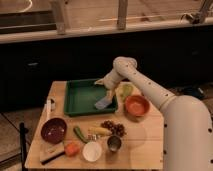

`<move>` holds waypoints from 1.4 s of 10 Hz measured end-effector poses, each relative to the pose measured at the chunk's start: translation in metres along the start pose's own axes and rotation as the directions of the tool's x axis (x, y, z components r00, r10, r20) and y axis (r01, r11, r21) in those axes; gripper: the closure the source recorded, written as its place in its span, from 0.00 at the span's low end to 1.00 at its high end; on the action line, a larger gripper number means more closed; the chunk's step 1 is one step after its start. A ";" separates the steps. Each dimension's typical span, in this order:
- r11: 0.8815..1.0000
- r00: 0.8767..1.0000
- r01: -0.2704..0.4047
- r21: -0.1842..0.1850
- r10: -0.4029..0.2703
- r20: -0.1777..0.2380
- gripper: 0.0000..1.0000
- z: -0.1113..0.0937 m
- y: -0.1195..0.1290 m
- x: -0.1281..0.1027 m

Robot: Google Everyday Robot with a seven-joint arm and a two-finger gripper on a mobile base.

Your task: Place sponge in tray

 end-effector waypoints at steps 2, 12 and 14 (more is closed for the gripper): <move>1.000 1.000 0.010 -0.006 -0.010 0.008 0.20 0.002 -0.001 -0.001; 1.000 1.000 0.009 -0.007 -0.009 0.009 0.20 0.002 0.000 -0.001; 1.000 1.000 0.010 -0.007 -0.009 0.009 0.20 0.002 0.000 -0.001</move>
